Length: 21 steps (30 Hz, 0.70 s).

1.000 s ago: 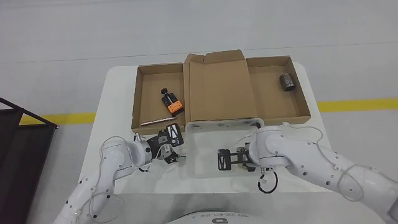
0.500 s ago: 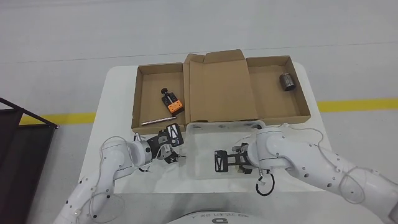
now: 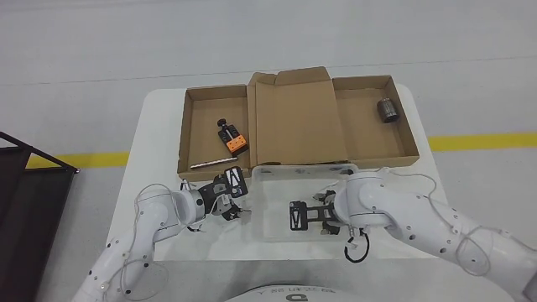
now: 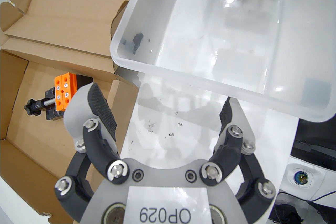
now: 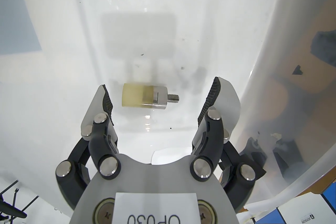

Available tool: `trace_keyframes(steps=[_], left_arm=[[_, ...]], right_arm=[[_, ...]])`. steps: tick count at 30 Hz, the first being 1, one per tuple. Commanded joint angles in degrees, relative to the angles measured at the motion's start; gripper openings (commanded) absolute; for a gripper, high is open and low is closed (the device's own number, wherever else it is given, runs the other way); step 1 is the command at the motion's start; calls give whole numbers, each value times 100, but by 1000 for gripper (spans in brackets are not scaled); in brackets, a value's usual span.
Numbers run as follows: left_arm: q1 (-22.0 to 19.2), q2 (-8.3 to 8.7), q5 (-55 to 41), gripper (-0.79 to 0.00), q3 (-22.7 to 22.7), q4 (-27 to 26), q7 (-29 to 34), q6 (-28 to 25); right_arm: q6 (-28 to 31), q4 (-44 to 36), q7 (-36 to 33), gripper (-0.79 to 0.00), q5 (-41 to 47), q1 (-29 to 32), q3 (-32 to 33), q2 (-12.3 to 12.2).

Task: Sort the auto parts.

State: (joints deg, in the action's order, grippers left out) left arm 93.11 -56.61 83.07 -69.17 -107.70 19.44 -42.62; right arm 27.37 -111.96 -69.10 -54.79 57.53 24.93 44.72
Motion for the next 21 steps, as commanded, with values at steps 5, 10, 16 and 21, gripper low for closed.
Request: trace_keyframes(steps=[5,10,16,21], left_arm=[[0,0,0,0,0,0,0,0],[0,0,0,0,0,0,0,0],[0,0,0,0,0,0,0,0],[0,0,0,0,0,0,0,0]], right_arm=[[-90,110,-77,-249,-92,13,-17,60],[-110,176,-104,-323,-105,27,-8,99],[-118,169,-124,-240,-135,92,27,111],[-133,55,-100,-163,-188,208,131,61]])
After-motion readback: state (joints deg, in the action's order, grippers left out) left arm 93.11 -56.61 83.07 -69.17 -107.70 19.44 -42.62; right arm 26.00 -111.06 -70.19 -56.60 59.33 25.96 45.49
